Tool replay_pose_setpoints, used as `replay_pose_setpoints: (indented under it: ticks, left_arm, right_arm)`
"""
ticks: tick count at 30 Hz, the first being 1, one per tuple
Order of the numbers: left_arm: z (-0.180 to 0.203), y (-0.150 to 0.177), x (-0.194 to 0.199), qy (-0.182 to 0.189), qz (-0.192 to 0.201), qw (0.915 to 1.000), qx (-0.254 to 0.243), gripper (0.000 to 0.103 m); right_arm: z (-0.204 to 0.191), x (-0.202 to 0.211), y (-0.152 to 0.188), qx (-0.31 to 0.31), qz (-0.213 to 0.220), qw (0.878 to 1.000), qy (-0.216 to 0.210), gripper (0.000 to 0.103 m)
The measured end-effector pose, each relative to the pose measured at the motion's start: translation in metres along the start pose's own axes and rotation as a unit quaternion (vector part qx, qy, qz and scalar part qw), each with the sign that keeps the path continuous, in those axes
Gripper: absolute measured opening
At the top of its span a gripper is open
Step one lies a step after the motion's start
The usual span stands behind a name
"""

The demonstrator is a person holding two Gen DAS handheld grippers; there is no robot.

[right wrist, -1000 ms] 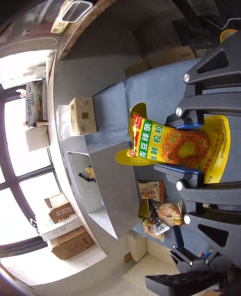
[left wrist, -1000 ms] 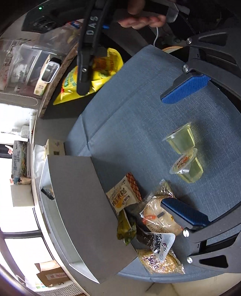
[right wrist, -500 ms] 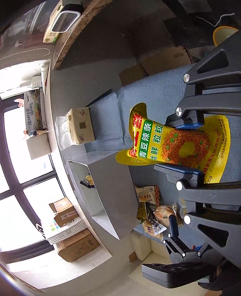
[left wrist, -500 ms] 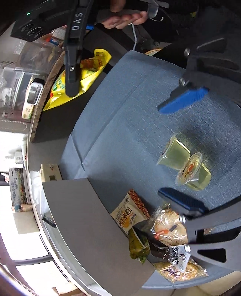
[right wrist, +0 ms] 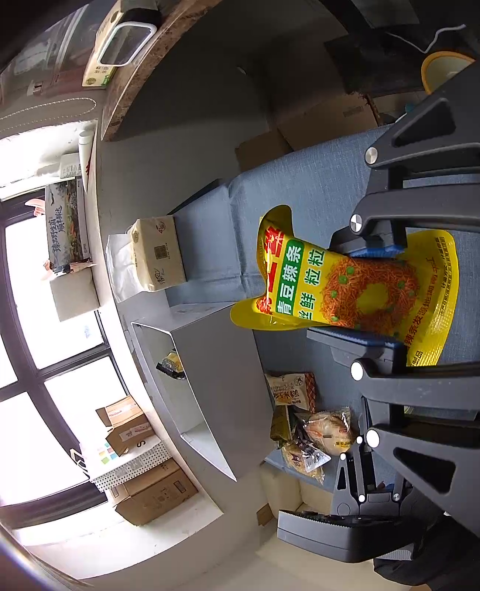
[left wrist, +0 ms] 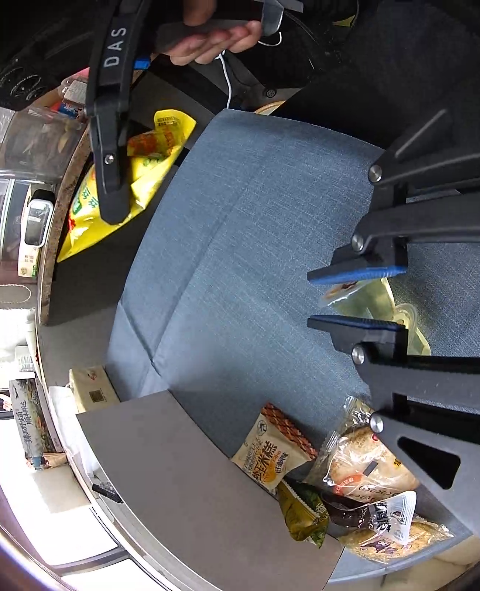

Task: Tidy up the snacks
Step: 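Grasp the clear jelly cups with the left gripper while right holds the yellow pouch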

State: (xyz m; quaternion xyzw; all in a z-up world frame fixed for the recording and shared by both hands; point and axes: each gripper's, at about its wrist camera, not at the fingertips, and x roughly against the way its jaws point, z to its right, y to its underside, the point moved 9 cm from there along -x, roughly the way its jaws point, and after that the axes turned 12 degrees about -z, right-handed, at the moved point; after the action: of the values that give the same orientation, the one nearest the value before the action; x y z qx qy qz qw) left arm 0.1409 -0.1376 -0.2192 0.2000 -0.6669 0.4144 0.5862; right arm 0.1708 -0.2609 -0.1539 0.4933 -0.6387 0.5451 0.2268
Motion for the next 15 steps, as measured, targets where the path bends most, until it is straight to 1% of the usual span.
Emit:
replay_pose_setpoints:
  ticks: [2, 3, 4, 5, 6, 7, 9, 11, 13, 15]
  left_arm:
    - [-0.001, 0.001, 0.001, -0.002, -0.003, 1.0000, -0.006, 0.020]
    - [0.000, 0.003, 0.002, 0.000, -0.006, 1.0000, -0.008, 0.030]
    - [-0.003, 0.002, 0.002, -0.013, -0.004, 0.9999, -0.008, 0.056]
    - [-0.007, 0.001, 0.001, -0.024, -0.004, 0.9997, -0.008, 0.071]
    - [-0.005, 0.002, 0.003, -0.022, -0.004, 0.9996, -0.017, 0.095]
    - [-0.003, 0.004, 0.007, -0.020, 0.001, 0.9994, -0.028, 0.101]
    - [0.001, 0.006, 0.010, -0.015, 0.001, 0.9987, -0.049, 0.101]
    - [0.004, 0.006, 0.012, -0.010, 0.001, 0.9982, -0.059, 0.101]
    - [0.008, 0.008, 0.009, 0.003, -0.008, 0.9974, -0.071, 0.101]
    - [0.012, 0.011, 0.004, -0.003, -0.020, 0.9960, -0.086, 0.101]
  right_arm:
    - [0.000, 0.000, 0.000, 0.001, -0.001, 1.000, 0.000, 0.034]
    - [0.000, 0.000, 0.000, 0.001, -0.001, 1.000, -0.001, 0.034]
    - [-0.001, 0.000, 0.000, 0.001, -0.002, 1.000, -0.001, 0.034]
    - [-0.001, -0.001, 0.000, 0.002, -0.002, 1.000, -0.001, 0.034]
    - [-0.001, -0.001, 0.000, 0.001, -0.003, 1.000, -0.002, 0.034]
    - [0.000, -0.001, 0.001, 0.000, -0.004, 1.000, -0.002, 0.034]
    - [0.000, -0.002, 0.001, 0.000, -0.005, 1.000, -0.004, 0.034]
    - [0.000, -0.003, 0.002, -0.002, -0.005, 1.000, -0.004, 0.034]
    - [0.000, -0.004, 0.002, -0.003, -0.008, 1.000, -0.006, 0.034]
    - [-0.001, -0.004, 0.002, -0.002, -0.009, 1.000, -0.006, 0.034]
